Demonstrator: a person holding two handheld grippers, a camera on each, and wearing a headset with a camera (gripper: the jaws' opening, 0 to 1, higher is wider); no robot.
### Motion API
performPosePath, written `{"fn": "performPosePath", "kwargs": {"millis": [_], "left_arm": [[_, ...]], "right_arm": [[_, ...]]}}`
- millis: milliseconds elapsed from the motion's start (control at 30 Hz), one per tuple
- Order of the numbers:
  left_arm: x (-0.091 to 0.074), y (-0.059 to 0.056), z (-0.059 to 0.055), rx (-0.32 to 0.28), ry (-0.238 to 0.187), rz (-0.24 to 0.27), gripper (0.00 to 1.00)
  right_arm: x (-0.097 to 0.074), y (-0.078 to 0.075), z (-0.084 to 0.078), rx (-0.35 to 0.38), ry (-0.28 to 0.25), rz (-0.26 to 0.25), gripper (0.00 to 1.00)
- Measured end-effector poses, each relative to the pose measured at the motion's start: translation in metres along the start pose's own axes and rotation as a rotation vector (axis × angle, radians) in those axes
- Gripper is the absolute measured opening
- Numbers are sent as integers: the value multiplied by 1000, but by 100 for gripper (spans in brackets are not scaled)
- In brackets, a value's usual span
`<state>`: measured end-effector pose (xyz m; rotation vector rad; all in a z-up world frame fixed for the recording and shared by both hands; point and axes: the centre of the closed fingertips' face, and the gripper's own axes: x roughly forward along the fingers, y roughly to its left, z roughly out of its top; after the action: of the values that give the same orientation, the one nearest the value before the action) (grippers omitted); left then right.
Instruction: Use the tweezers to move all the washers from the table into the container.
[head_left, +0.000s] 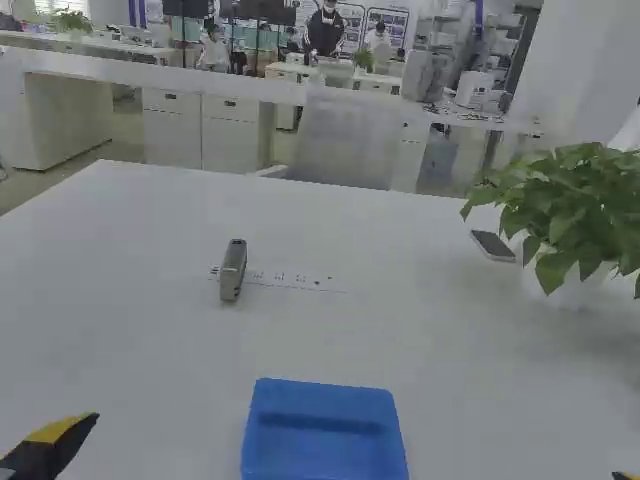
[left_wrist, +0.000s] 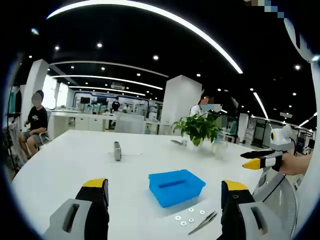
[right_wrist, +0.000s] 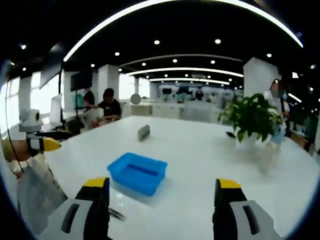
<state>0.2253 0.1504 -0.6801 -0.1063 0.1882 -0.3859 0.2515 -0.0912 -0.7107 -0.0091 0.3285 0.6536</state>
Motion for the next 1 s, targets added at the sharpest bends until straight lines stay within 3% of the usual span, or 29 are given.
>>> {"fn": "performPosePath", "kwargs": {"millis": [267,700,1000], "left_arm": [[1,0,-4,-18,10,12,89],[5,4,-5,-23,12,2,87],[4,3,-11,-24,21,-10,86]], "right_arm": [[3,1,-5,23,10,20,75],[10,10,-10,-6,45,55,73],[8,13,-7,-7,32,62,70]]}}
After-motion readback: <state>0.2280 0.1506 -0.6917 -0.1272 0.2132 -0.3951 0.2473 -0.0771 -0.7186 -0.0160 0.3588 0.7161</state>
